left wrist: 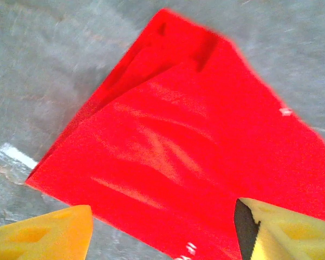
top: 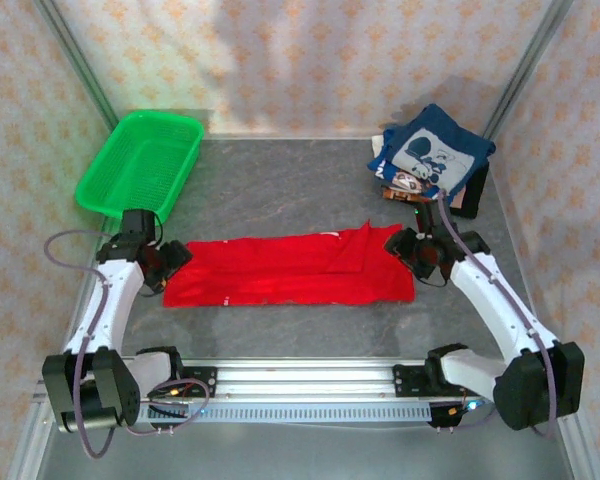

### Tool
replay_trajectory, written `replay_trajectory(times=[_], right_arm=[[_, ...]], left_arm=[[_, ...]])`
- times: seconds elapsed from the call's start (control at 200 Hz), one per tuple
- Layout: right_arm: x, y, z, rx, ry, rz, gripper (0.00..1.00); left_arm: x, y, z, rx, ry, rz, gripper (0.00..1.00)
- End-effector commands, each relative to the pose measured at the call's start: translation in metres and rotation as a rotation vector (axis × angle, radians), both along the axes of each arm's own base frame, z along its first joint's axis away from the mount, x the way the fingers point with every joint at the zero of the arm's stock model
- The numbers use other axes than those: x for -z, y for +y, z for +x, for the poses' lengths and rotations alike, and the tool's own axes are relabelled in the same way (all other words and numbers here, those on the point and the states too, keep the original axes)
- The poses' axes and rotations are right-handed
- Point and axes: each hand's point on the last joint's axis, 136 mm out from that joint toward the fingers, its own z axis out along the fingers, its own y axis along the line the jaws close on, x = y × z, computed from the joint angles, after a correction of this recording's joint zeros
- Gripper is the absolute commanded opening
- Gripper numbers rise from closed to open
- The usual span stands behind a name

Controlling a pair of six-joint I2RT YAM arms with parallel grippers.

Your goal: Fold and stack the t-shirts

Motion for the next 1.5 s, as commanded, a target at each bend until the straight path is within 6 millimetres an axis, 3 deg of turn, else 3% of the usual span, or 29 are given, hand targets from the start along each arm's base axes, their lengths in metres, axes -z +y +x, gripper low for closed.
replay_trajectory(times=[0.0,0.105,0.2,0.515,0.776,1.226,1.496], right_arm=[[-0.007,0.03,-0.002,-0.06,0.039,0.072,0.55],[0.005,0.049,0.007,-0.075,0.068,0.107,0.53],[0.027,0.066,0.01,-0.101,0.134,0.119,0.5],[0.078,0.07,0.027,-0.029,0.188,0.085,0.35],[0.089,0.074,0.029,-0.046,0.242,0.065,0.28],[0.085,0.067,0.01,-0.05,0.278,0.038,0.31],[0.094,0.071,0.015,-0.059,0.281,0.035,0.32]], left_arm=[[-0.014,-0.013,-0.001,0.077,0.011,-0.009,0.71],[-0.037,-0.025,0.016,0.142,-0.067,0.008,0.71],[-0.056,-0.039,0.029,0.217,-0.127,0.059,0.72],[-0.074,-0.047,0.032,0.287,-0.204,0.095,0.72],[-0.071,-0.043,0.027,0.284,-0.189,0.117,0.72],[-0.068,-0.039,0.028,0.266,-0.184,0.132,0.72],[-0.068,-0.039,0.03,0.259,-0.189,0.126,0.72]])
